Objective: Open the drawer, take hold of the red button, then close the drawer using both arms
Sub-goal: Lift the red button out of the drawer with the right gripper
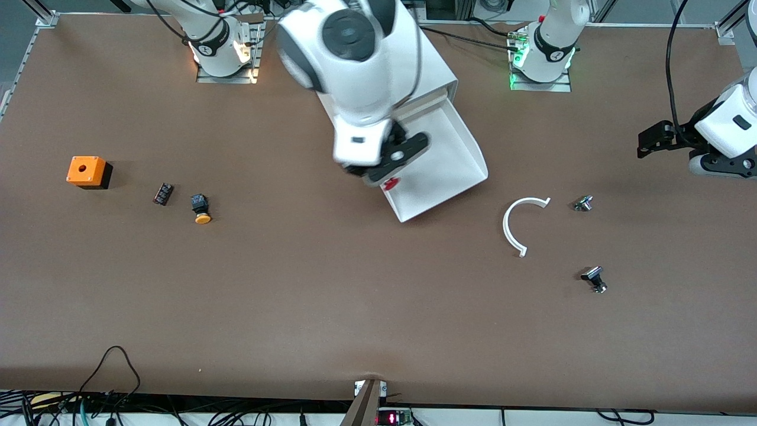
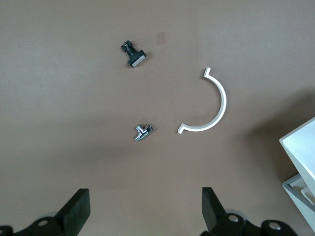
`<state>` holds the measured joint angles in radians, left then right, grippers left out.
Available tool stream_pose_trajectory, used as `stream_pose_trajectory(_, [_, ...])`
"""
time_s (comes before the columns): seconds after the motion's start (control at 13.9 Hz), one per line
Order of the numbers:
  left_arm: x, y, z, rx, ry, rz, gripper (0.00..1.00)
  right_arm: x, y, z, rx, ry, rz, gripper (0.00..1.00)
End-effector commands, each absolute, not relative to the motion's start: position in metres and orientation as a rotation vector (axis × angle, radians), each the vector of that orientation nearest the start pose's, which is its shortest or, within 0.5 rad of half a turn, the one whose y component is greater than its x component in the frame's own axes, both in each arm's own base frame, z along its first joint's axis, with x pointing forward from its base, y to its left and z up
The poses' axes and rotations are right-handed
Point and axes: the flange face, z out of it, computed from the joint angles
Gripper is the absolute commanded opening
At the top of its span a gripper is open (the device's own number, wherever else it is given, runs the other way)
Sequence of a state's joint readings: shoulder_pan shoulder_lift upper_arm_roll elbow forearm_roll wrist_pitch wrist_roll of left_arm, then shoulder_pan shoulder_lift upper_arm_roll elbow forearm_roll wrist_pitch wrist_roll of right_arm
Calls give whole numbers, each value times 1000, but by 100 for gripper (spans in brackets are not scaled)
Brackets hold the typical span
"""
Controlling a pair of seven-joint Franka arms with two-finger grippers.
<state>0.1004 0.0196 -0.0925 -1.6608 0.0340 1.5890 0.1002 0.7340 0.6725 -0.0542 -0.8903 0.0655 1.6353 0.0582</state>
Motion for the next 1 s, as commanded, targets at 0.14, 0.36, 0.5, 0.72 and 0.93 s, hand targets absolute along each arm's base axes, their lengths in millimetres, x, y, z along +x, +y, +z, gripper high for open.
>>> stream_pose_trajectory(0.14, [562, 8, 578, -3128, 138, 130, 100, 629, 366, 500, -2984, -929, 13, 21])
stream_pose_trajectory(0.36, [564, 7, 573, -3141, 145, 147, 100, 650, 301, 463, -3041, -919, 51, 19])
stream_pose_trajectory(0.5, [571, 11, 559, -3128, 261, 140, 100, 656, 241, 434, -3047, -944, 2, 18])
stream_pose_trajectory(0.72, [571, 14, 552, -3118, 428, 171, 100, 635, 170, 387, -3038, -963, -104, 18])
stream_pose_trajectory(0.93, [575, 12, 539, -3148, 187, 194, 100, 609, 128, 349, -3008, -884, -123, 18])
